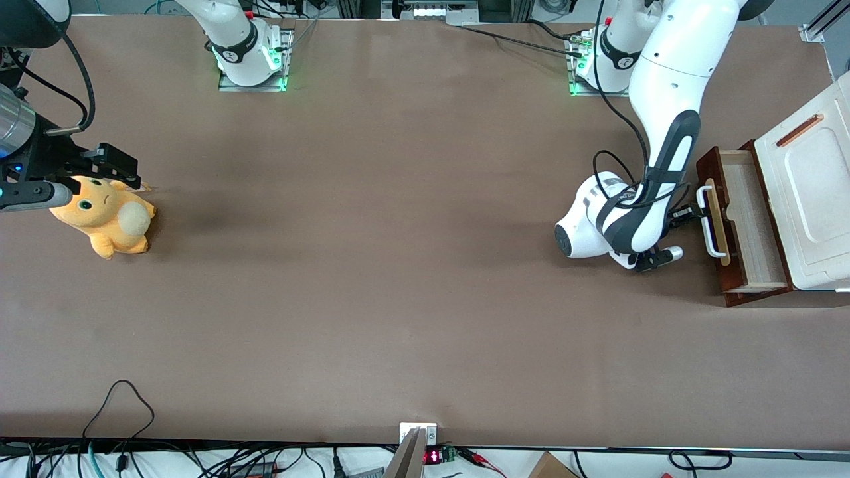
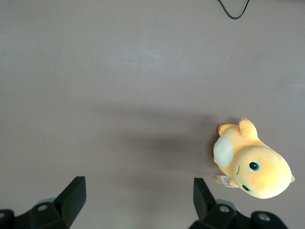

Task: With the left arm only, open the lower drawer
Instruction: 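Open the left gripper and release the handle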

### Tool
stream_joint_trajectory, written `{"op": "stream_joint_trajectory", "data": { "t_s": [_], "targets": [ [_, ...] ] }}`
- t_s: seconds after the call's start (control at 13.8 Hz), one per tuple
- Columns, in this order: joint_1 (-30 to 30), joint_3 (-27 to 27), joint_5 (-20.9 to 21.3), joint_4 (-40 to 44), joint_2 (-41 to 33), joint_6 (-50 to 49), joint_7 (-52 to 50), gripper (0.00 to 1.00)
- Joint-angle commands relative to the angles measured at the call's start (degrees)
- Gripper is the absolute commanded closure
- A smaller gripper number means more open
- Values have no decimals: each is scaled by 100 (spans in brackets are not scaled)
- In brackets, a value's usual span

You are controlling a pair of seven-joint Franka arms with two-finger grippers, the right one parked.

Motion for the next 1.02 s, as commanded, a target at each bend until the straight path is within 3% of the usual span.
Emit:
{"op": "stream_joint_trajectory", "data": {
  "t_s": [0.0,0.07,0.15,0.65,0.94],
  "targets": [
    [-56,1,-236,75,47,30,-51,77],
    [-47,1,-244,75,47,30,10,52],
    [-38,1,-244,75,47,30,46,1],
    [-29,1,-525,268,-14,38,239,0],
    [-38,10,-797,505,-225,30,1081,0]
  ]
}}
